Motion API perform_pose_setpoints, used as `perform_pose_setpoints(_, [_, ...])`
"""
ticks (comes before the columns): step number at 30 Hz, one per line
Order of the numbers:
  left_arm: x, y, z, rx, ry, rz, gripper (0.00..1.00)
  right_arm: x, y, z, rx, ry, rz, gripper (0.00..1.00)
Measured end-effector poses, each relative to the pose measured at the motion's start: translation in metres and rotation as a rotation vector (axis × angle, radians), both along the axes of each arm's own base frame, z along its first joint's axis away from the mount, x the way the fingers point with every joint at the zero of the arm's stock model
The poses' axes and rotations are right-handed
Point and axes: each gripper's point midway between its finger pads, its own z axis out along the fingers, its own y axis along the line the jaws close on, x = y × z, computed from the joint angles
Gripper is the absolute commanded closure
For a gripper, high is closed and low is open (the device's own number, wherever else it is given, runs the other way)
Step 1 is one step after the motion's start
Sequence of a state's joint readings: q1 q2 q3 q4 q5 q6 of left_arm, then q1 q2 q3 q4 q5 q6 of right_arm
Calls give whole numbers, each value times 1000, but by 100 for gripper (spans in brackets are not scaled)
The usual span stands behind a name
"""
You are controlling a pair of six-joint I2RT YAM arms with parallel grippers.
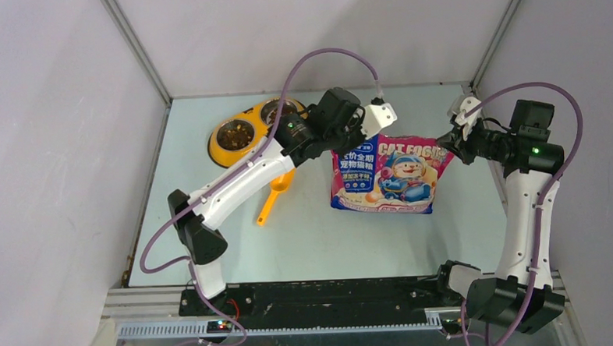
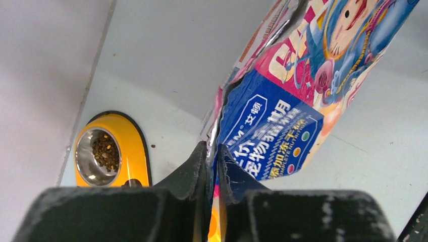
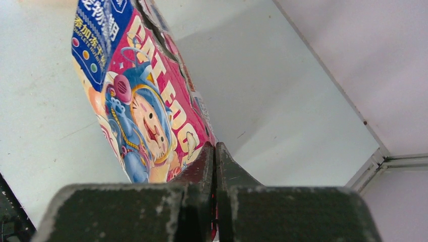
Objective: Serve the pet food
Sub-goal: Close the pet food bag at the center of the board.
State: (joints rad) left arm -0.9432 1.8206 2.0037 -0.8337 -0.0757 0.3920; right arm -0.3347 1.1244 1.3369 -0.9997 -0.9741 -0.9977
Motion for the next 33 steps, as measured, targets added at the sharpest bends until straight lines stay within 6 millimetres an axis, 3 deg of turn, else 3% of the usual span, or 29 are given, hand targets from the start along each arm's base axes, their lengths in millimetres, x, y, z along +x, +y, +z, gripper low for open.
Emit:
perform_pose_setpoints(4, [1, 5, -2, -1, 13, -3, 100, -1, 1, 1, 4, -1, 4, 100])
perform_pose_setpoints(5, [1, 5, -2, -2, 14, -5, 97, -1, 1, 1, 5, -1, 4, 100])
perform_pose_setpoints(6, [1, 5, -2, -4, 14, -8, 83, -1, 1, 1, 5, -1, 4, 100])
perform_pose_setpoints(8, [0, 6, -2, -2, 9, -13, 75, -1, 1, 1, 6, -1, 5, 100])
perform_pose_setpoints(9, [2, 9, -2, 5, 4, -5, 76, -1, 0, 1, 4, 0, 2, 100])
perform_pose_setpoints(12, [7, 25, -2, 21, 12, 24, 97, 0, -1, 0, 2, 0, -3, 100])
perform_pose_setpoints(13, [9, 30, -3, 25, 15, 33, 98, 0, -1, 0, 2, 0, -3, 100])
perform_pose_setpoints(16, [10, 35, -4, 24, 20, 36, 98, -1, 0, 1, 6, -1, 0, 100])
perform_pose_setpoints(17, [10, 35, -5, 23, 19, 36, 94, -1, 0, 1, 7, -1, 1, 100])
perform_pose_setpoints(18, [9, 35, -5, 22, 18, 34, 82, -1, 0, 1, 8, 0, 1, 100])
perform_pose_setpoints(19, [9, 36, -4, 21, 16, 33, 81, -1, 0, 1, 8, 0, 2, 100])
perform_pose_setpoints(22, [12, 47, -5, 43, 11, 57, 99, -1, -2, 0, 4, 2, -8, 100])
perform_pose_setpoints(25, [13, 52, -7, 40, 22, 62, 98, -2, -1, 1, 8, 1, -4, 100])
perform_pose_setpoints(26, [12, 52, -7, 40, 23, 60, 94, -2, -1, 1, 8, 1, -4, 100])
perform_pose_setpoints(27, [12, 53, -8, 40, 23, 59, 79, -2, -1, 1, 8, 1, -4, 100])
perform_pose_setpoints(29, [13, 54, -7, 41, 18, 61, 59, -2, -1, 1, 7, 1, -6, 100])
perform_pose_setpoints(32, [20, 72, -5, 70, 6, 109, 39, -2, -6, 0, -1, 5, -25, 100])
perform_pose_setpoints(33, [24, 81, -3, 74, 1, 137, 32, -2, -6, 0, -1, 6, -27, 94])
